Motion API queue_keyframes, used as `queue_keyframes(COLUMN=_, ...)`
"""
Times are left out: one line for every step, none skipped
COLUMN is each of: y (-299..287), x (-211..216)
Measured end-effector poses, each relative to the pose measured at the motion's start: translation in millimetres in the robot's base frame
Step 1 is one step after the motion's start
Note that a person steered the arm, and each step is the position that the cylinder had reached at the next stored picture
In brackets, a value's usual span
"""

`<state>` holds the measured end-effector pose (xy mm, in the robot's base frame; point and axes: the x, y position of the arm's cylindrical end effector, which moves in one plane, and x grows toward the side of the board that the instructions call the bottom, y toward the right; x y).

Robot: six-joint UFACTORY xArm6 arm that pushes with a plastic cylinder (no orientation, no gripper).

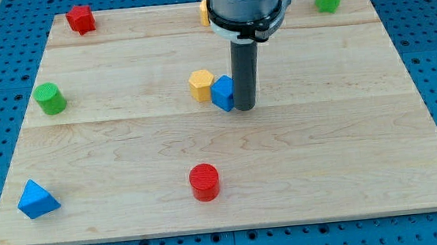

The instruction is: Move the red circle to the bottom side of the yellow hexagon

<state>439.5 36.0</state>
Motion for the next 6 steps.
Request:
queue_keyframes(y=3, x=2)
queue_keyframes(y=51, x=66)
queue_keyframes(y=53, x=149)
queue_keyframes(y=25, x=178)
queue_keyframes(y=-60, x=165)
queue_keyframes(y=-86, x=164)
